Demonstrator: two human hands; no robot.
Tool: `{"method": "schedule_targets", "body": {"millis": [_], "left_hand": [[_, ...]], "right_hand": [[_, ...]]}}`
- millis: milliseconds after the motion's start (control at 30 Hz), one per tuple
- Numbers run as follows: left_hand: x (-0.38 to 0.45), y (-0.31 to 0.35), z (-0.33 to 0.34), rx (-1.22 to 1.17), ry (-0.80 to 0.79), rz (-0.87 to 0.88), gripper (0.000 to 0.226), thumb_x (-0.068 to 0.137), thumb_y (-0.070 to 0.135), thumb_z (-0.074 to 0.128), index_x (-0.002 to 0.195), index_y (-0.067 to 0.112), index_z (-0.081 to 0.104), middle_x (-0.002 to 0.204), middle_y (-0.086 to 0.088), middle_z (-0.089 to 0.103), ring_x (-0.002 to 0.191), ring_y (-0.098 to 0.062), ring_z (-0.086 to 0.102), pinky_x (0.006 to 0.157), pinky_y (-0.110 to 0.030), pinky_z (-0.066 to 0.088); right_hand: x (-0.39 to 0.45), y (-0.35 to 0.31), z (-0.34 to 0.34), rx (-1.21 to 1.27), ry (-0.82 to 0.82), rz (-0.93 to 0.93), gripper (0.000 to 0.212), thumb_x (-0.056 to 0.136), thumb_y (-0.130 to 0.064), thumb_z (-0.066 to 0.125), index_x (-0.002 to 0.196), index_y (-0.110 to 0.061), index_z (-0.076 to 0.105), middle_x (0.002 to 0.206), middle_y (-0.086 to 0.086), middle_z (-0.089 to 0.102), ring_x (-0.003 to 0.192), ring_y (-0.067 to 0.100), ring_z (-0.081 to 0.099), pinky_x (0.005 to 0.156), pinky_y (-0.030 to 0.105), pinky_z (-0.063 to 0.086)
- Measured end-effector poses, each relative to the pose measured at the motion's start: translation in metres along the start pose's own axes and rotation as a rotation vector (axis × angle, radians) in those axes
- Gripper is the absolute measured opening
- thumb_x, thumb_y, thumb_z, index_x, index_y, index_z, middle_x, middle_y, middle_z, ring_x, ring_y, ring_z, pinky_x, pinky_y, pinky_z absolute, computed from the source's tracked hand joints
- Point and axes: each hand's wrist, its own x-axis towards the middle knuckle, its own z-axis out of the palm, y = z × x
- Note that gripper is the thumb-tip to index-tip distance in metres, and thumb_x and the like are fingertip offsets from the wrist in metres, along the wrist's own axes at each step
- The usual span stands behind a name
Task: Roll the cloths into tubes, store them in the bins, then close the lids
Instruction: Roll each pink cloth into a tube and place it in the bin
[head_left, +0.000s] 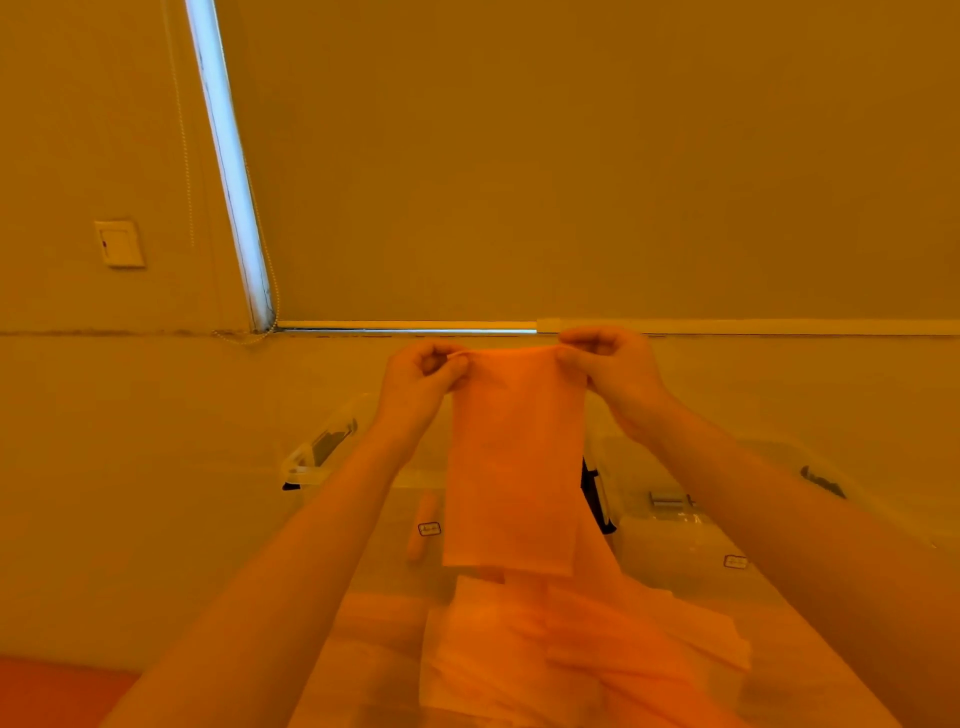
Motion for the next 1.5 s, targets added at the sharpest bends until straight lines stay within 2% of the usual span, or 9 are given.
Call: {"method": "schedule_targets", "body": {"millis": [233,367,567,700,800,1033,1167,1267,1500], "left_hand": [[0.049,0.006,0.009,-0.015,0.038,0.043,0.009,0.090,0.001,0.060,0.097,0.004,0.063,0.078,0.000,0.065,0.063,0.003,0.061,0.062,-0.014,0.051],[0.054,-0.027,0.014,0.078,0.020,-0.055,0.009,0.089,0.001,0.061,0.089,0.010,0.063,0.076,-0.003,0.063,0.069,-0.011,0.060,0.069,-0.028,0.052],[0.035,-0.079,0.020,0.307,-0.079,-0.257,0.008,0.088,0.004,0.063,0.090,0.011,0.064,0.091,-0.011,0.065,0.078,-0.021,0.064,0.080,-0.042,0.058],[0.025,-0.098,0.023,0.503,-0.145,-0.267,0.008,0.089,0.006,0.064,0.090,0.014,0.065,0.098,-0.013,0.068,0.081,-0.021,0.064,0.067,-0.033,0.056],[0.022,-0.100,0.024,0.676,-0.225,-0.196,0.013,0.089,0.006,0.062,0.099,0.010,0.068,0.102,-0.010,0.067,0.083,-0.014,0.055,0.055,-0.015,0.039],[0.012,-0.098,0.023,0.691,-0.288,-0.205,0.034,0.083,0.002,0.068,0.114,0.015,0.062,0.122,-0.001,0.059,0.107,-0.016,0.057,0.078,-0.021,0.046],[0.002,-0.094,0.016,0.586,-0.228,-0.178,0.034,0.081,-0.001,0.069,0.111,0.014,0.064,0.120,-0.001,0.060,0.100,-0.011,0.057,0.073,-0.021,0.051],[-0.014,-0.086,0.009,0.470,-0.110,-0.095,0.032,0.084,0.000,0.066,0.113,0.013,0.062,0.112,0.005,0.059,0.098,-0.009,0.058,0.067,-0.012,0.048],[-0.087,-0.099,-0.012,0.227,0.218,-0.037,0.028,0.086,0.011,0.068,0.112,0.015,0.061,0.099,0.003,0.062,0.082,-0.007,0.059,0.064,-0.009,0.048]], "right_hand": [[0.068,-0.006,0.009,-0.055,0.031,-0.062,0.021,0.082,-0.003,0.071,0.086,-0.023,0.067,0.091,0.003,0.067,0.082,0.015,0.062,0.059,0.017,0.046],[0.062,0.026,0.007,-0.095,0.032,0.016,0.017,0.084,0.000,0.068,0.099,-0.008,0.069,0.089,0.004,0.065,0.076,0.011,0.059,0.055,0.015,0.047],[0.025,0.078,-0.002,-0.292,-0.044,0.134,0.022,0.087,0.002,0.064,0.108,0.000,0.066,0.106,0.016,0.065,0.092,0.025,0.062,0.076,0.031,0.053],[0.011,0.096,-0.004,-0.345,-0.052,0.156,0.022,0.085,0.003,0.066,0.107,0.000,0.067,0.108,0.016,0.066,0.095,0.024,0.062,0.080,0.031,0.054],[0.007,0.107,-0.003,-0.368,-0.039,0.151,0.024,0.083,0.001,0.070,0.106,-0.005,0.068,0.109,0.011,0.066,0.100,0.022,0.063,0.087,0.031,0.054],[-0.012,0.114,-0.002,-0.402,0.208,0.109,0.025,0.084,-0.012,0.072,0.109,-0.012,0.066,0.112,-0.001,0.061,0.102,0.013,0.056,0.082,0.027,0.048],[-0.041,0.118,-0.010,-0.329,0.286,0.130,0.028,0.089,-0.020,0.067,0.115,-0.014,0.063,0.112,-0.004,0.061,0.100,0.011,0.055,0.067,0.015,0.043],[-0.065,0.124,-0.017,-0.299,0.304,0.111,0.029,0.090,-0.022,0.065,0.118,-0.012,0.062,0.113,0.000,0.063,0.103,0.015,0.058,0.083,0.028,0.050],[-0.118,0.139,-0.014,-0.251,0.197,0.198,0.022,0.088,-0.019,0.066,0.110,-0.016,0.064,0.107,0.002,0.066,0.095,0.018,0.064,0.084,0.039,0.056]]}}
